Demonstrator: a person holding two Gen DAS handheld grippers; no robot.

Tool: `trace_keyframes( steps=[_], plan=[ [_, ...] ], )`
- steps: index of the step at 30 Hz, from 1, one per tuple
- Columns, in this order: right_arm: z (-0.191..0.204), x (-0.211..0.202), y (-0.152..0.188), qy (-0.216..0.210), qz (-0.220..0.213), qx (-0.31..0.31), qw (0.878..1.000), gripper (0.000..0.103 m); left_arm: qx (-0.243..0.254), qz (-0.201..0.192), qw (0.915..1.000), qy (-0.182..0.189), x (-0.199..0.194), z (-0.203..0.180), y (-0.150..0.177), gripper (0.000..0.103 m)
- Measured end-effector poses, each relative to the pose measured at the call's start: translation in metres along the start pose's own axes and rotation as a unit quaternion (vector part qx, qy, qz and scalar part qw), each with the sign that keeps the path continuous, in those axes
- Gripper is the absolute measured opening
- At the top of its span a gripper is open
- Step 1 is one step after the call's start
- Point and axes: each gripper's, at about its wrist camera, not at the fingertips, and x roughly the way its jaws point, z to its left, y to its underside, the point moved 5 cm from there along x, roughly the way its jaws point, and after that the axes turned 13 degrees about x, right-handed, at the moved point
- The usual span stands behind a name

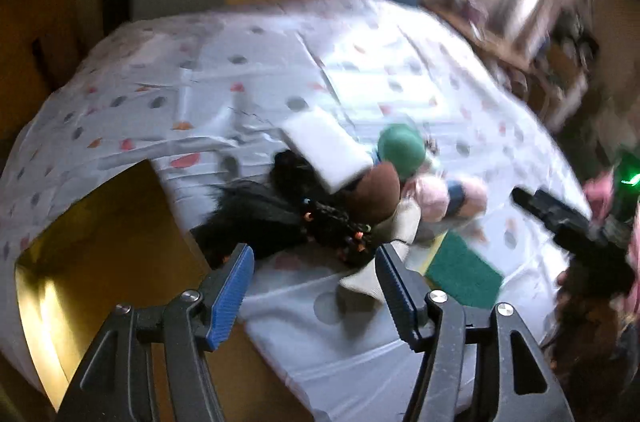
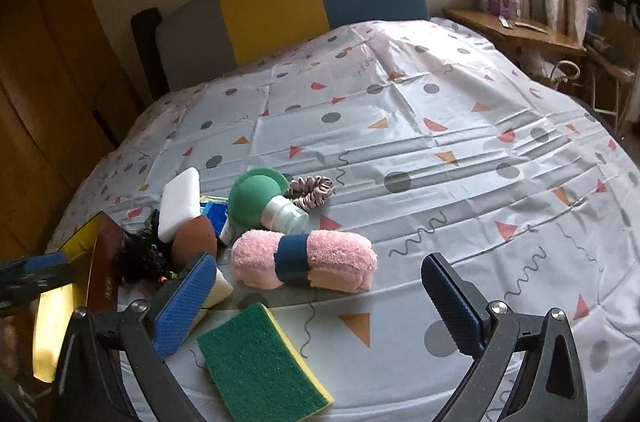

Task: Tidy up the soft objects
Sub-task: 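Reach the left tool to the black beaded hair extension and grasp it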

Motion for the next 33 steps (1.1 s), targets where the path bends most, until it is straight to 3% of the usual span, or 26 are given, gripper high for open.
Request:
trace_keyframes(
  steps=[4,7,14,17,19,21,24,29,33],
  plan=[
    [-0.006,0.005,-0.002,0.002,0.012,0.016,1.0,0.103,0.102,0.042,0.9939,0.005,0.033,-0.012,-0.009,0.053],
    [-0.012,0.005,-0.004,-0.004,0.017,0.033,0.999,0.103,0.21,0.056,0.976,-0.006,0.046,-0.024,-0.011,0.053],
    [-0.022,0.011,-0.003,-0.009,0.039,0.064,0.997,0.103,0.305,0.093,0.9477,-0.005,0.071,-0.022,-0.014,0.054],
    [-0.024,0.014,-0.003,-0.007,0.042,0.069,0.997,0.103,0.352,0.118,0.9284,0.007,0.084,-0.023,-0.011,0.054],
    [-0.026,0.015,-0.003,-0.006,0.045,0.072,0.996,0.103,0.392,0.135,0.9098,0.013,0.091,-0.025,-0.004,0.054],
    [-0.027,0.016,-0.003,-0.005,0.048,0.074,0.996,0.103,0.412,0.14,0.9003,0.01,0.096,-0.024,-0.002,0.054],
    [-0.027,0.017,-0.004,-0.005,0.048,0.074,0.996,0.103,0.403,0.135,0.9049,0.016,0.104,-0.023,-0.007,0.054],
    [-0.026,0.018,-0.004,-0.003,0.048,0.072,0.996,0.103,0.363,0.122,0.9223,0.049,0.106,-0.023,-0.005,0.02],
    [-0.02,0.017,-0.003,-0.008,0.047,0.057,0.997,0.103,0.312,0.102,0.9412,0.079,0.09,-0.017,0.001,0.015]
  ],
)
